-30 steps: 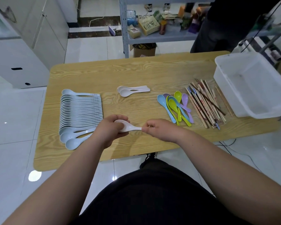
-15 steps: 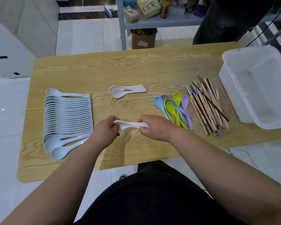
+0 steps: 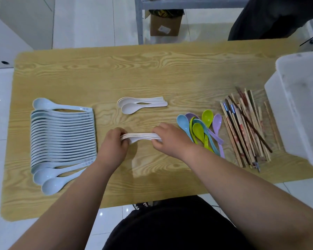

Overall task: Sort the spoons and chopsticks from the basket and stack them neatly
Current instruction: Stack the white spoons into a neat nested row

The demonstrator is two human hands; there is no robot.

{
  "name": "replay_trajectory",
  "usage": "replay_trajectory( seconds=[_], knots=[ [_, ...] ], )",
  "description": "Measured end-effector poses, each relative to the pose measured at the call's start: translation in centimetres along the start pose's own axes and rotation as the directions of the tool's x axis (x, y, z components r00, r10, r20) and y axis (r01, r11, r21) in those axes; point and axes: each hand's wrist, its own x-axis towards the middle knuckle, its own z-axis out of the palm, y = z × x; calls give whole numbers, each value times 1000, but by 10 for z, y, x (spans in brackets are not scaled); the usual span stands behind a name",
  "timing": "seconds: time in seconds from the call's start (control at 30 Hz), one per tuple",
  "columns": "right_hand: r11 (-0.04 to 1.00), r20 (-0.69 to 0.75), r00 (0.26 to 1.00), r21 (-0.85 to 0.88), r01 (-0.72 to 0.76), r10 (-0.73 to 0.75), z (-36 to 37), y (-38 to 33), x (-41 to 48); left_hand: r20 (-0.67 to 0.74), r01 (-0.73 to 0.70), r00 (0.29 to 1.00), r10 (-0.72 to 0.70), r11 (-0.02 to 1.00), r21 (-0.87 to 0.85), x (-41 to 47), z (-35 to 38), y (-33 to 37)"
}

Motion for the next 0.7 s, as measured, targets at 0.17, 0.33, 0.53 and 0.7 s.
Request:
replay_trajectory(
  seconds=[0.17,0.33,0.53,0.7],
  knots=[
    [1000,-121,993,10,9,-7,15,13,25,-97,-75,992,80,996,56,25,12,-9],
    [996,-301,950,-66,62,-80,19,26,45,-211,-182,955,210,973,145,44,19,-14],
    [991,-304,948,-125,57,-93,23,36,57,-258,-275,907,333,932,237,64,23,-14],
    [984,-393,910,-162,74,-133,25,38,65,-309,-339,833,458,865,369,77,21,-12]
  ],
)
